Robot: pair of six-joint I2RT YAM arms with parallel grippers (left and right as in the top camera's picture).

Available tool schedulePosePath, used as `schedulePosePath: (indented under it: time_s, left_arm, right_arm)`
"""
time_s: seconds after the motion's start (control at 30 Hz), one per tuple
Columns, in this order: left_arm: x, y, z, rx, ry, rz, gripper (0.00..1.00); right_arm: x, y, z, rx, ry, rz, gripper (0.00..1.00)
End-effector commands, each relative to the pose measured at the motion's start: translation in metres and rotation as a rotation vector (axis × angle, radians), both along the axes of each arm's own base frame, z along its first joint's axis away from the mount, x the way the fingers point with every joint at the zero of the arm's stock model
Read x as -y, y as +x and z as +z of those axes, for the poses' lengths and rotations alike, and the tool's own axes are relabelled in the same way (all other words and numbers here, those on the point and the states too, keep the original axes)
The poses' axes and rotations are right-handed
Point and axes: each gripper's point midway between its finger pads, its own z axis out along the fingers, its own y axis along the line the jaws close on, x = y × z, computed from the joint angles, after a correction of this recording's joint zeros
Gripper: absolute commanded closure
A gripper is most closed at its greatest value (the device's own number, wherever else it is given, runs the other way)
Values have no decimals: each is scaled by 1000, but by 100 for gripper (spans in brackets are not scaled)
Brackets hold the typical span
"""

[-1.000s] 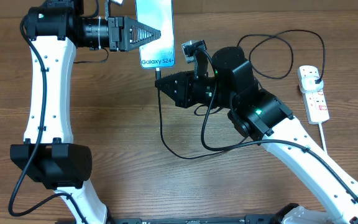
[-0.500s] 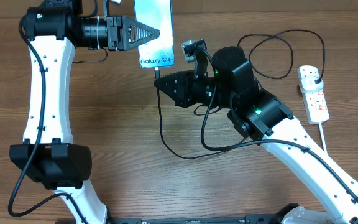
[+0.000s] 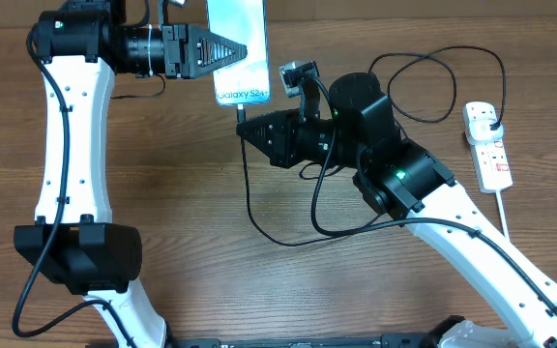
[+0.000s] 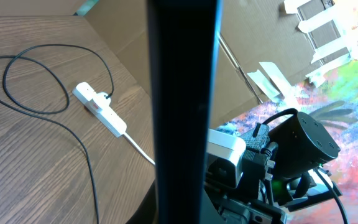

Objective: Plug charger to phone and switch on socket

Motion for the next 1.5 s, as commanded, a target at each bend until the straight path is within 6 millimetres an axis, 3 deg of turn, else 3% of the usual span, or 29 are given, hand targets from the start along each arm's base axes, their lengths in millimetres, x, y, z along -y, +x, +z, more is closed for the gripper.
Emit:
schedulePosePath:
  time_s: [0.0, 0.57, 1.47]
  left_arm:
    - [8, -16, 14, 10, -4, -22, 96]
    - [7, -13, 15, 35, -5, -20, 96]
    - [8, -9, 22, 22, -25, -21, 96]
  right_arm:
    - [14, 18, 39, 115, 49, -105, 96]
    - [27, 20, 38, 114, 10, -178, 96]
    - [19, 7, 33, 83, 11, -108, 96]
